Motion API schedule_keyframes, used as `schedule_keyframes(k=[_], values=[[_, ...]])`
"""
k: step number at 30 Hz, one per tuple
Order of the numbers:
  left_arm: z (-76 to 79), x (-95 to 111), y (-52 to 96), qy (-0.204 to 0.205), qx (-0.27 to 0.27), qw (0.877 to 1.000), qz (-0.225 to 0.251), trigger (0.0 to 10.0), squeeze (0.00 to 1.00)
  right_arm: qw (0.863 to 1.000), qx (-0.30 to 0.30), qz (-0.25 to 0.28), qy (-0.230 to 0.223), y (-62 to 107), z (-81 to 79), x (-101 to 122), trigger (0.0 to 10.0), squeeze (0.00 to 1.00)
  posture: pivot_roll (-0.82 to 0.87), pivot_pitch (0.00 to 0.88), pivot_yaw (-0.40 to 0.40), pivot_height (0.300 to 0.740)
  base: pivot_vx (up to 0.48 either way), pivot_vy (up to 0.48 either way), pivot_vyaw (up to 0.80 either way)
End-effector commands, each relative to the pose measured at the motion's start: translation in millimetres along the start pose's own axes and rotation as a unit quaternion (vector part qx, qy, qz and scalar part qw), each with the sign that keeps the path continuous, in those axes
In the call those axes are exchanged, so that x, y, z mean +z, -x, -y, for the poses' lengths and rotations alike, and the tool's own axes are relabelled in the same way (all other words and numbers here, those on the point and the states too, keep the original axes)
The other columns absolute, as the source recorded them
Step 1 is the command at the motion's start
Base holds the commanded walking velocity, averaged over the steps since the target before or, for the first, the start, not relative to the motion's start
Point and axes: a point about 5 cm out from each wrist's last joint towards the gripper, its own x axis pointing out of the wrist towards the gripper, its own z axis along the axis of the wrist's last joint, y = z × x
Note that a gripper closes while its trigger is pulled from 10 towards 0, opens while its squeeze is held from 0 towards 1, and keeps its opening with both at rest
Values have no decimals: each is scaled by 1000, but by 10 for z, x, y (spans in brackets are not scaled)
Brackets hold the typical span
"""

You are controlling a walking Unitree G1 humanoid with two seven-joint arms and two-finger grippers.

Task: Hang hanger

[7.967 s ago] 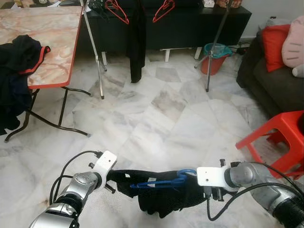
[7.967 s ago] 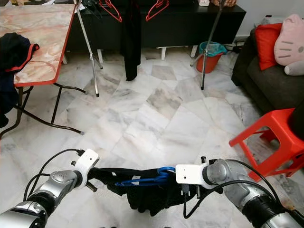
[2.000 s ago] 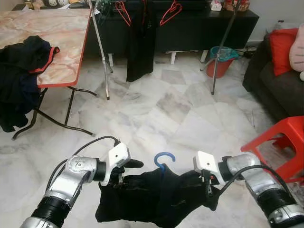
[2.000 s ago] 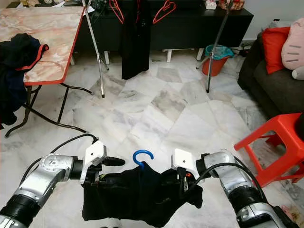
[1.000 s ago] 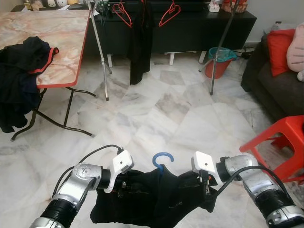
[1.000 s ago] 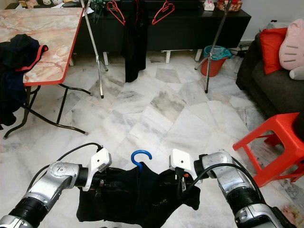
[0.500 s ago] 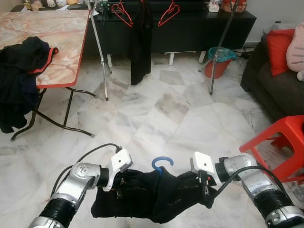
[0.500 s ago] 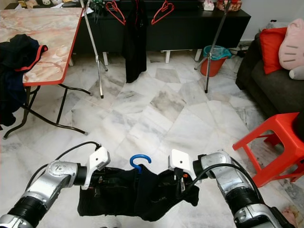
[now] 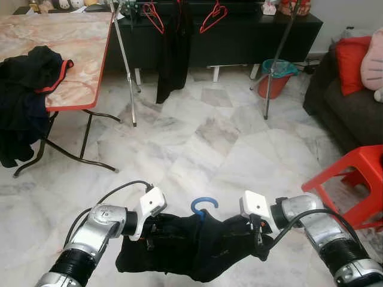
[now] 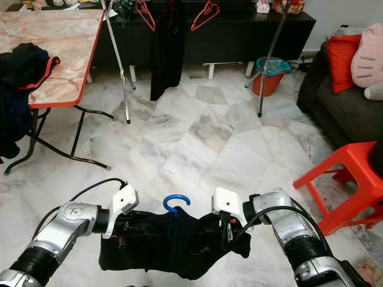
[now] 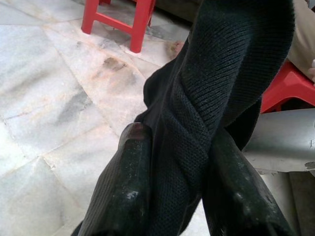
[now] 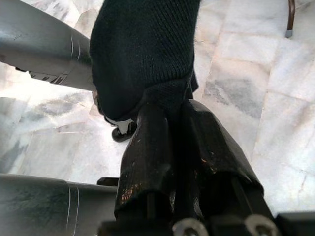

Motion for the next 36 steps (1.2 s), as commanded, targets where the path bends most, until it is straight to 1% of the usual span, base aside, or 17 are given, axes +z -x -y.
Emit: schedule_keyframes(k=[1, 14, 17, 19, 20, 21, 25, 26, 27, 29, 34, 36], values=[[24, 35, -44, -9, -18, 1000, 1, 0, 0, 1000, -17, 11, 4, 9, 25, 36, 10000, 1000, -167, 93, -48, 740, 0, 0, 0], [42, 27, -54, -8, -23, 1000, 0, 0, 0, 1000, -23, 4, 5, 4, 33, 19, 10000, 1000, -167, 97, -50, 740, 0, 0, 0], [43, -12, -48, -12, -23, 1000, -14, 0, 0, 999, -33, -4, 6, 8, 51, 8, 10000, 1000, -167, 97, -49, 740, 0, 0, 0], [32, -68, -45, -16, -14, 999, -32, 0, 0, 999, -39, -28, 9, 11, 58, -39, 10000, 1000, -167, 97, -49, 740, 0, 0, 0], [32, -68, -45, -16, -14, 999, -32, 0, 0, 999, -39, -28, 9, 11, 58, -39, 10000, 1000, -167, 97, -49, 740, 0, 0, 0], [30, -79, -46, -16, -11, 999, -35, 0, 0, 998, -37, -39, 10, 11, 47, -72, 10000, 1000, -169, 99, -48, 740, 0, 0, 0], [21, -84, -42, -17, -4, 999, -35, 0, 0, 998, -34, -45, 6, 6, 26, -108, 10000, 1000, -167, 101, -48, 740, 0, 0, 0], [12, -86, -40, -18, 1, 999, -36, 0, 0, 998, -34, -45, 6, 5, 22, -109, 10000, 1000, -167, 101, -48, 740, 0, 0, 0], [-29, -103, -41, -17, 21, 999, -38, 0, 0, 998, -30, -47, 5, 3, 13, -117, 10000, 1000, -167, 101, -48, 740, 0, 0, 0], [-37, -112, -42, -17, 25, 999, -39, 0, 0, 998, -29, -48, 5, 3, 9, -119, 10000, 1000, -168, 102, -47, 740, 0, 0, 0], [-105, -174, -55, 2, 74, 997, -29, 0, 0, 998, -37, -49, 5, 0, 22, -120, 10000, 1000, -171, 104, -42, 740, 0, 0, 0], [-111, -201, -53, 3, 81, 996, -32, 0, 0, 998, -39, -48, 5, -2, 26, -119, 10000, 1000, -172, 105, -41, 740, 0, 0, 0]])
